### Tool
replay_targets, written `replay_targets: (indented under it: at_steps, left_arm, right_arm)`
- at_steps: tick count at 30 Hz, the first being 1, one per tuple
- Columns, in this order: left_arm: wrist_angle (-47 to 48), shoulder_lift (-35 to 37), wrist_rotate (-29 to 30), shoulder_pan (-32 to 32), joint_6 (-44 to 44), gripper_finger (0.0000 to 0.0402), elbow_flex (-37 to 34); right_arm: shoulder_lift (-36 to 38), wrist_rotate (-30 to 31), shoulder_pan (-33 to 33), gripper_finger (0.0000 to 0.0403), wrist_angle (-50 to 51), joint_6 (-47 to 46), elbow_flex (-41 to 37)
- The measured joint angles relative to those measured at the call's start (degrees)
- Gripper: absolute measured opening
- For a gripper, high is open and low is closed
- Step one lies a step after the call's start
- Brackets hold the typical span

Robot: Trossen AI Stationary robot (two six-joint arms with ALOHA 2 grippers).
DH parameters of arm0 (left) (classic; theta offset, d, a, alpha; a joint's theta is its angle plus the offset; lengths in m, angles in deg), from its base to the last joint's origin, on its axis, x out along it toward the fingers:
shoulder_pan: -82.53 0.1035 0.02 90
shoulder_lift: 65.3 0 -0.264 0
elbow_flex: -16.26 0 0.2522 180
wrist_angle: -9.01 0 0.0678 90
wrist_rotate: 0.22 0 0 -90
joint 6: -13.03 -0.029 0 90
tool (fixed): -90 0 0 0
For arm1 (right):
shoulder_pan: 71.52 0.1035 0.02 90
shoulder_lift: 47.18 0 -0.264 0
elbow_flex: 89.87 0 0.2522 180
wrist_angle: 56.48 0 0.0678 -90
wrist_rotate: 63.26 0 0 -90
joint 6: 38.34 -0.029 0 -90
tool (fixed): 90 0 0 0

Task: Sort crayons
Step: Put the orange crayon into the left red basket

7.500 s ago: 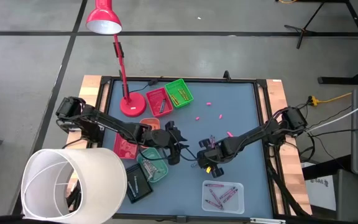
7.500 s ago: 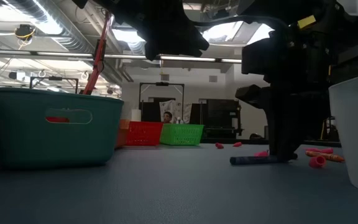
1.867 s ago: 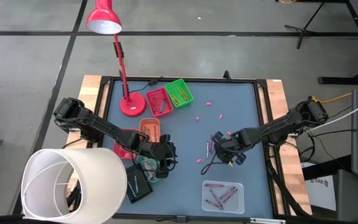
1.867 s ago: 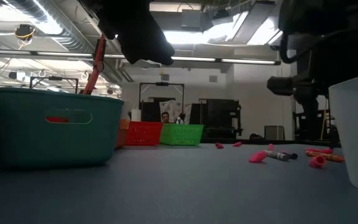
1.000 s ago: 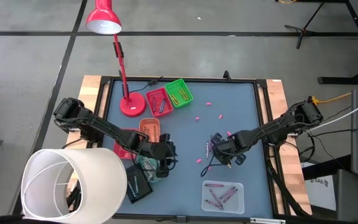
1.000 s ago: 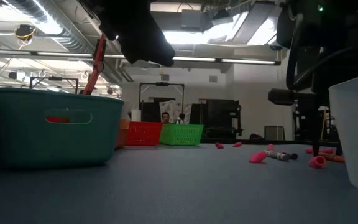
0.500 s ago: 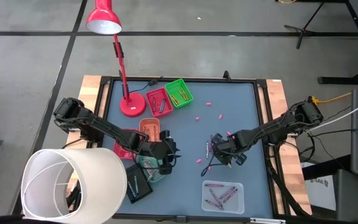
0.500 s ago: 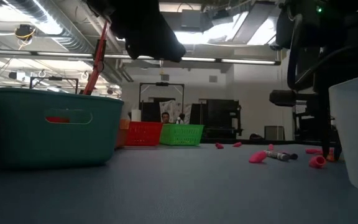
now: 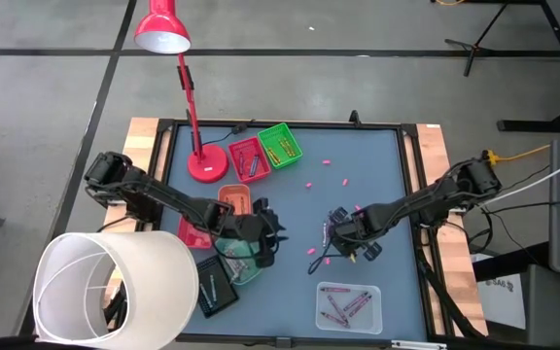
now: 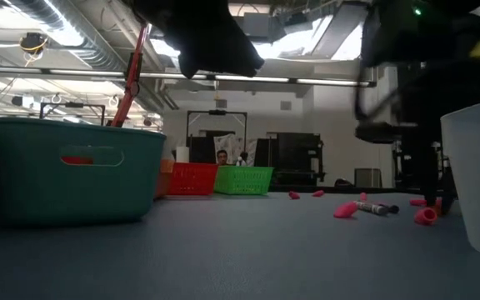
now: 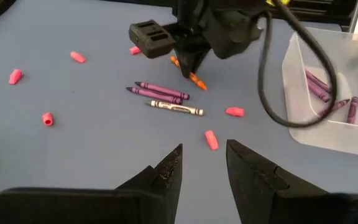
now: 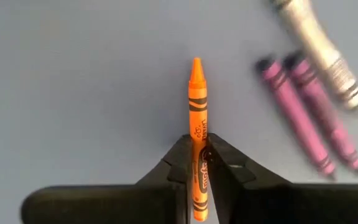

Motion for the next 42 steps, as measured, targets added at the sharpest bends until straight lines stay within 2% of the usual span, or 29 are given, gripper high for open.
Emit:
replay_targets:
  at_steps: [7,16,22,26,32,42]
  left_arm:
    - [-0.1,0.0,0.0,0.98,-0.17,0.0108,0.0]
    - [-0.35,0.0,0.02,1.92,-8.63,0.0108,0.0]
    - [-0.33,0.0,-0.55,1.9,-10.03,0.0108,0.0]
    - [-0.09,0.02,-1.22,1.7,-10.05,0.0108,-0.02]
    - [0.46,0.02,-5.92,1.38,-10.12,0.0108,-0.02]
    - [-1.2,0.02,-6.29,1.09,-10.1,0.0108,-0.02]
  right_arm:
    - [-0.08,-0.15,0.0,0.0039,-5.41,-4.84,2.7]
    - [0.49,1.14,0.0,0.0039,-10.45,-10.86,6.38]
    - [1.83,1.55,0.0,0.0039,-15.64,-11.67,6.38]
    - [3.15,4.41,0.04,0.004,-20.44,-11.66,6.39]
    - [3.68,8.96,0.0,0.004,-27.74,-11.65,6.44]
    - [3.68,12.47,0.04,0.004,-39.31,-13.2,6.44]
